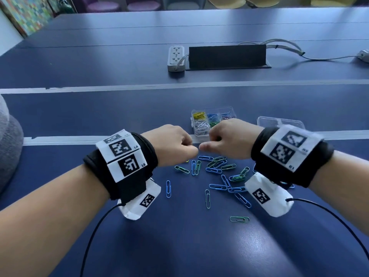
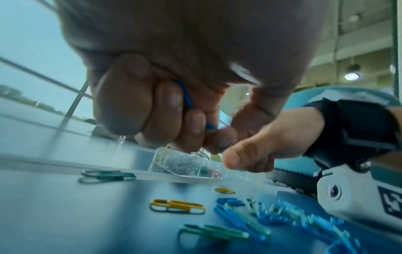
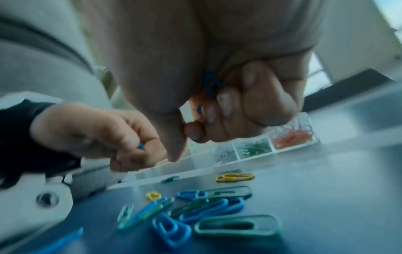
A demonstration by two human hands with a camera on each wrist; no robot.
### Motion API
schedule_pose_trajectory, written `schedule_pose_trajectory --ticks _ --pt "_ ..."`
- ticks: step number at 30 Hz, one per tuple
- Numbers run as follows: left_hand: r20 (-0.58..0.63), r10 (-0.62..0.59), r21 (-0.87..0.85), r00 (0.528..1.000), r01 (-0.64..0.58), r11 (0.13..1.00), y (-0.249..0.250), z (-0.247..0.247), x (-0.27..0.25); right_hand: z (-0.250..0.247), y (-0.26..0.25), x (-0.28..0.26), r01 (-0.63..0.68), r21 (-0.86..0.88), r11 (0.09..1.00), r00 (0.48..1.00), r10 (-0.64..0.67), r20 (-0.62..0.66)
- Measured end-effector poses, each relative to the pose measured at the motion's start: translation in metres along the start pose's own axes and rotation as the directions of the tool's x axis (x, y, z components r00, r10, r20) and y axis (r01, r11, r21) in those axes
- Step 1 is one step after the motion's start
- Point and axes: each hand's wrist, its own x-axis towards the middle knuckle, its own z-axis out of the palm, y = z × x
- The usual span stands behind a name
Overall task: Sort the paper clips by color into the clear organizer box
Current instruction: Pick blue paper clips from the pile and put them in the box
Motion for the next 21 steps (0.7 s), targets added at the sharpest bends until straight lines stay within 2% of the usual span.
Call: schedule_pose_trajectory --ticks 2,5,7,13,16,19,21 --pt "-0.03 0.025 0.054 0.999 -0.023 0.998 0.0 0.003 0.001 0.004 -0.006 -0.004 0.051 -0.042 0.998 0.998 -0.053 -0.035" --pt "-0.05 0.051 0.109 0.997 -0.045 0.993 0.0 0.006 0.004 0.007 -0.014 -0.004 0.072 -0.081 0.994 0.997 -0.074 -0.022" --pt "-0.031 0.062 0.159 0.998 -0.056 0.986 0.001 0.006 0.003 0.008 -0.017 -0.002 0.072 -0.134 0.988 0.997 -0.077 -0.026" --pt "0.032 0.052 0.282 0.998 -0.059 0.957 0.009 0.004 0.001 0.01 -0.015 -0.006 0.086 -0.102 0.991 0.995 -0.09 -0.038" --pt "0.037 0.048 0.306 0.998 -0.057 0.95 0.01 0.005 0.002 0.007 -0.012 -0.005 0.027 0.029 0.999 0.998 -0.025 -0.062" --pt "0.036 0.069 0.308 0.997 -0.076 0.948 0.01 0.006 0.002 0.001 -0.008 -0.005 -0.049 0.259 0.965 0.998 0.056 -0.019" --pt "0.035 0.086 0.304 0.996 -0.092 0.948 0.011 0.007 0.002 0.0 -0.004 -0.006 -0.059 0.291 0.955 0.998 0.046 0.052"
